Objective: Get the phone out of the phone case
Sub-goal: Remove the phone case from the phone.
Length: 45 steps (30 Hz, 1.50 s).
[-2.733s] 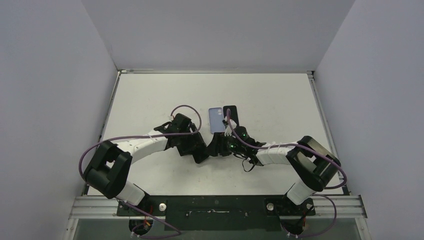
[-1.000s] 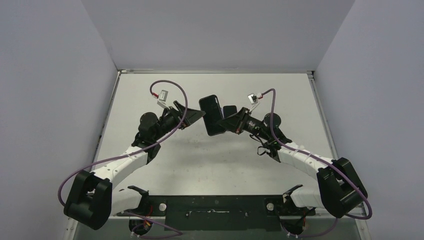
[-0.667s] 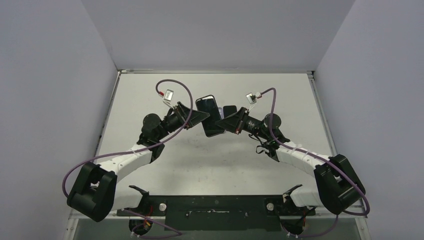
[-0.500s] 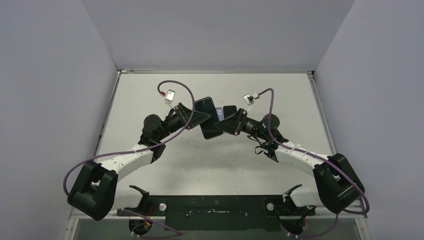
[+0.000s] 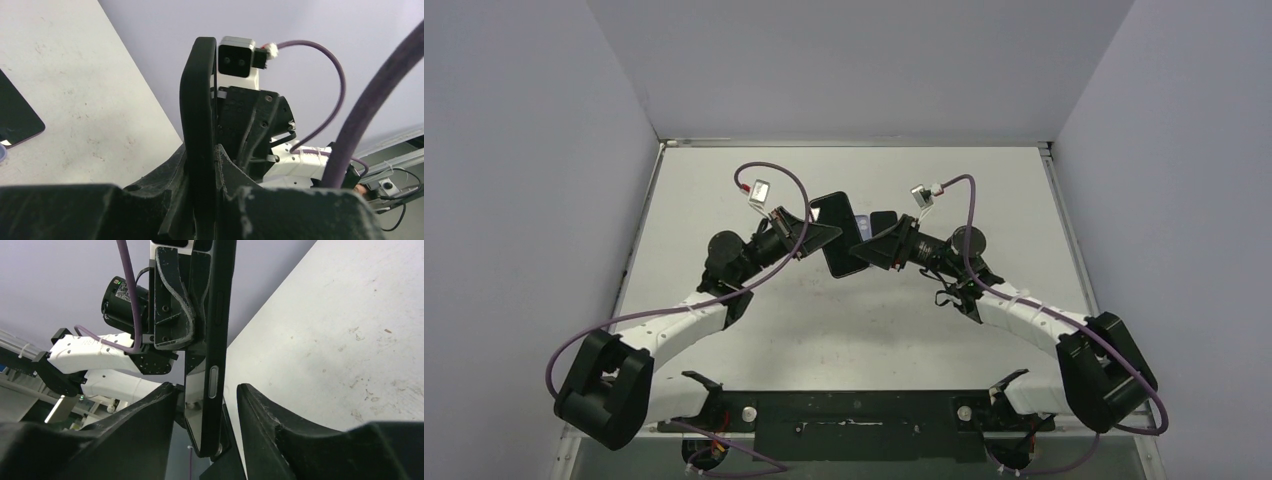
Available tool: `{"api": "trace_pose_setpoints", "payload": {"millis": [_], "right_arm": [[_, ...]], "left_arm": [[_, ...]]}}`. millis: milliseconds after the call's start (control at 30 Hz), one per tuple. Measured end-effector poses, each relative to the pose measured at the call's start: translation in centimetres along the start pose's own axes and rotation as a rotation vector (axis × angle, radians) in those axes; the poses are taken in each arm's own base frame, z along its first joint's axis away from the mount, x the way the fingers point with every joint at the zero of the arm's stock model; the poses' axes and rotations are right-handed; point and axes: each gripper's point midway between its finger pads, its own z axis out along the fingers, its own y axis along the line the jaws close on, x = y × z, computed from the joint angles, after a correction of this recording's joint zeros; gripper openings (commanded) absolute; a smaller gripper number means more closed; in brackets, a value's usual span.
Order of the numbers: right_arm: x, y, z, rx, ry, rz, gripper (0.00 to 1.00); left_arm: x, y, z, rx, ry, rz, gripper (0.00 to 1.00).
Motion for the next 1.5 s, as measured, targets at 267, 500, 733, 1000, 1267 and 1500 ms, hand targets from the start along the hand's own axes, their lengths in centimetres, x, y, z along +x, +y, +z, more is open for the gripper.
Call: {"api": "trace_pose_setpoints", "payload": {"millis": [267,500,733,1000,1267,1500], "right_arm": [[-0.8,1.6,-1.0,0.022,-0.032,-0.097,0.88],[-0.4,2.3,-0.2,0.033,-0.065,-0.109,0.86],[1.2,2.5,0.9,0.026,-0.051,-0.09,0.74],[1.3,2.8,1.6,-0.012,-0.074,-0.112,0.57],[1.0,2.8,1.9,-0.032,-0.104,-0.137,0.4],[0.9,2.4,2.0,-0.024,-0.109,-0.172,0.08]], "left_arm": [[-1.5,0.8,-1.1,-0.096,-0.131,-0.053,0.0],[-3.1,1.2,-1.3,-0.15,-0.275,-0.125,0.0],[-3.8,0.9,-1.0,-0.153,-0.361,-0.182,0.0],[-4.5,0.6,-0.9,-0.138,-0.419,-0.247,0.0],[-4.1,0.7,-0.6,-0.138,-0.413,-0.292,0.0],[-4.0,0.6,-0.5,-0.131,-0.41,-0.337,0.0]]}}
